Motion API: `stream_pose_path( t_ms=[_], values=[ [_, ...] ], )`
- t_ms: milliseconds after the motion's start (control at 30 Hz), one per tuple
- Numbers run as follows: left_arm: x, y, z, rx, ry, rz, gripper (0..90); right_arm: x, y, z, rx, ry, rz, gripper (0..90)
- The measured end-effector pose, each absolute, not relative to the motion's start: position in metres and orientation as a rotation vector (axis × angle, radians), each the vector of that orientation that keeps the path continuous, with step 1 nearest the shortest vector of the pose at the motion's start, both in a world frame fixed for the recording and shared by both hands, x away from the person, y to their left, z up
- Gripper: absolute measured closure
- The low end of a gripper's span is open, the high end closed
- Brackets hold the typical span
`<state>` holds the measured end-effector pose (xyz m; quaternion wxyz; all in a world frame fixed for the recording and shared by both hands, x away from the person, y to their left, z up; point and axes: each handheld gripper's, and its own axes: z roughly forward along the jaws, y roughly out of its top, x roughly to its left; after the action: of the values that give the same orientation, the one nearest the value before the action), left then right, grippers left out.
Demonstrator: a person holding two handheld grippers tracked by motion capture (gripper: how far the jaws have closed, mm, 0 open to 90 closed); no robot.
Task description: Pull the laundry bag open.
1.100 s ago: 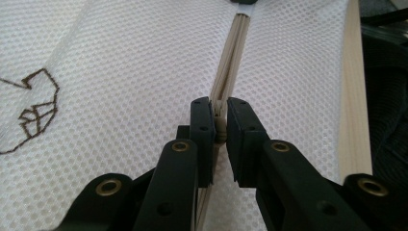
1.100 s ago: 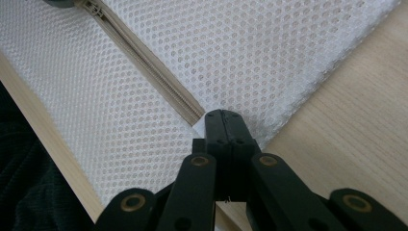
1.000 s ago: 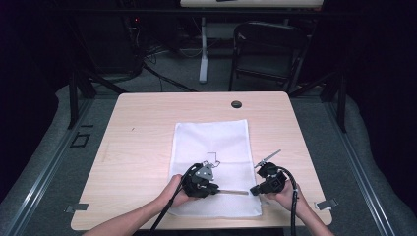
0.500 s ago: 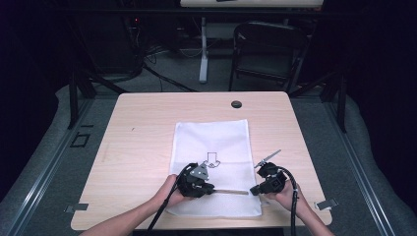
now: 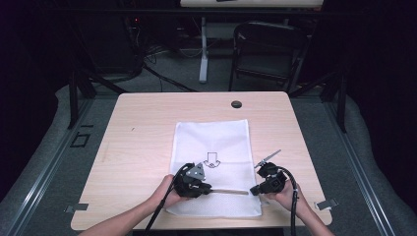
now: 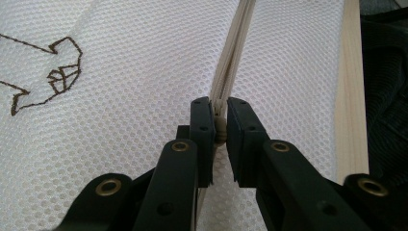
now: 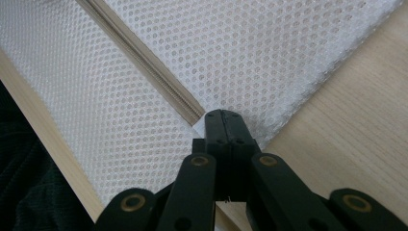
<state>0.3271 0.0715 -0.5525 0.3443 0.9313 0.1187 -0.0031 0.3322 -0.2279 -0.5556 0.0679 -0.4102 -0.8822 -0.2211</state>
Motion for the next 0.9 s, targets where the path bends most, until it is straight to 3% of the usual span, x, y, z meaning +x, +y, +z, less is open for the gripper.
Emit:
stream_pose_path(
  t_ms=[900],
  values=[
    [0.324,0.102,-0.552,2.432,0.334,0.000,82.3,0.333,-0.229,-0.556,-1.229,-2.656,-0.669,90.0]
  ],
)
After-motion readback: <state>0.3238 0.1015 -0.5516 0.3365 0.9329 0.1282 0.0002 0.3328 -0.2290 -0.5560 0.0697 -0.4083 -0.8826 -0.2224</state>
